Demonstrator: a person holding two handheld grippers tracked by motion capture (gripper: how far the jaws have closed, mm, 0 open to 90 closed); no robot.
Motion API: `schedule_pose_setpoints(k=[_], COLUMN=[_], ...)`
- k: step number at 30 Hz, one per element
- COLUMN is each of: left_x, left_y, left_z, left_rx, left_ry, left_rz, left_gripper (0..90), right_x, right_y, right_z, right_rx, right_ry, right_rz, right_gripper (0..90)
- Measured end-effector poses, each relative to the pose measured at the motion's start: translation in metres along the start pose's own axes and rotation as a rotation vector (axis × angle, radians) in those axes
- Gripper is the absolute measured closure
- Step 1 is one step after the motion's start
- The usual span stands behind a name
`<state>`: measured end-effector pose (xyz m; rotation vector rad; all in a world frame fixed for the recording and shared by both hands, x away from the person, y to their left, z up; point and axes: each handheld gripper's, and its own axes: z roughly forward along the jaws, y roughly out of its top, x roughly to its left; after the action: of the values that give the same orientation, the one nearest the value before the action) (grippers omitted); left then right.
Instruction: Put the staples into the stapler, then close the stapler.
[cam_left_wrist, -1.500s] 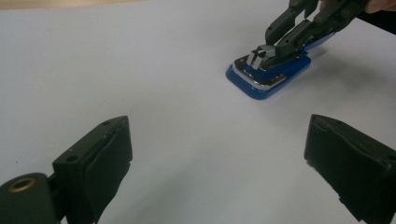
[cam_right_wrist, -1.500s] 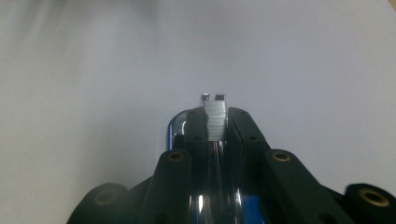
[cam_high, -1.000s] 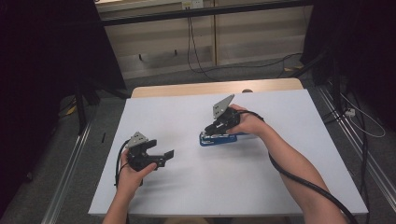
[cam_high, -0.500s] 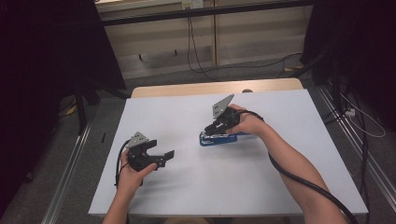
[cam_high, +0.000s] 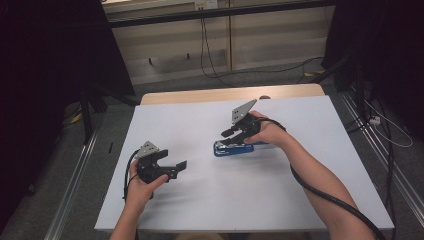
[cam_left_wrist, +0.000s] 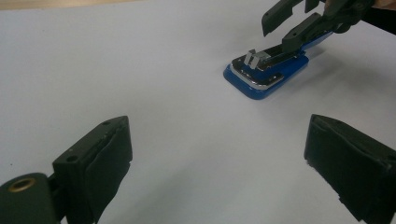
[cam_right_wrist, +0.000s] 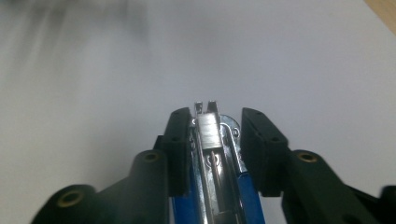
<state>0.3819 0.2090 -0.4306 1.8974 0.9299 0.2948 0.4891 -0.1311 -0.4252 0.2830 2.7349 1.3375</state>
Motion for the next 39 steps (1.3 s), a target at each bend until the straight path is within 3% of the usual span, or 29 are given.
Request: schedule_pose_setpoints(k=[7,22,27,32,39], left_x=[-0.001,-0.006,-0.007,-0.006,-0.007], left_y=[0.001,0.006,0.006,0.006,0.006], left_z=[0.004,0.013,0.014,0.013,0.016], left_rx=[-0.003,-0.003,-0.011,-0.010,-0.012], left_ry=[-0.008,-0.022,-0.029,-0.024,-0.030], left_rz=[0.005,0.008,0.010,0.009,0.005], left_gripper=[8.0,8.3,8.3,8.3,8.4], right_x=[0.009,0.035,0.046,0.058,0.075], right_y=[-0.009,-0.040,-0.049,-0.056,-0.065], right_z=[-0.017,-0.056,-0.064,-0.071,-0.084], right_rx=[-0.041,-0.062,-0.079,-0.061,-0.063], right_ry=[-0.073,-0.276,-0.319,-0.373,-0.413], right_rz=[0.082,0.226,0.267,0.272,0.262], right_gripper=[44.4,26.8,19.5,18.4,17.4])
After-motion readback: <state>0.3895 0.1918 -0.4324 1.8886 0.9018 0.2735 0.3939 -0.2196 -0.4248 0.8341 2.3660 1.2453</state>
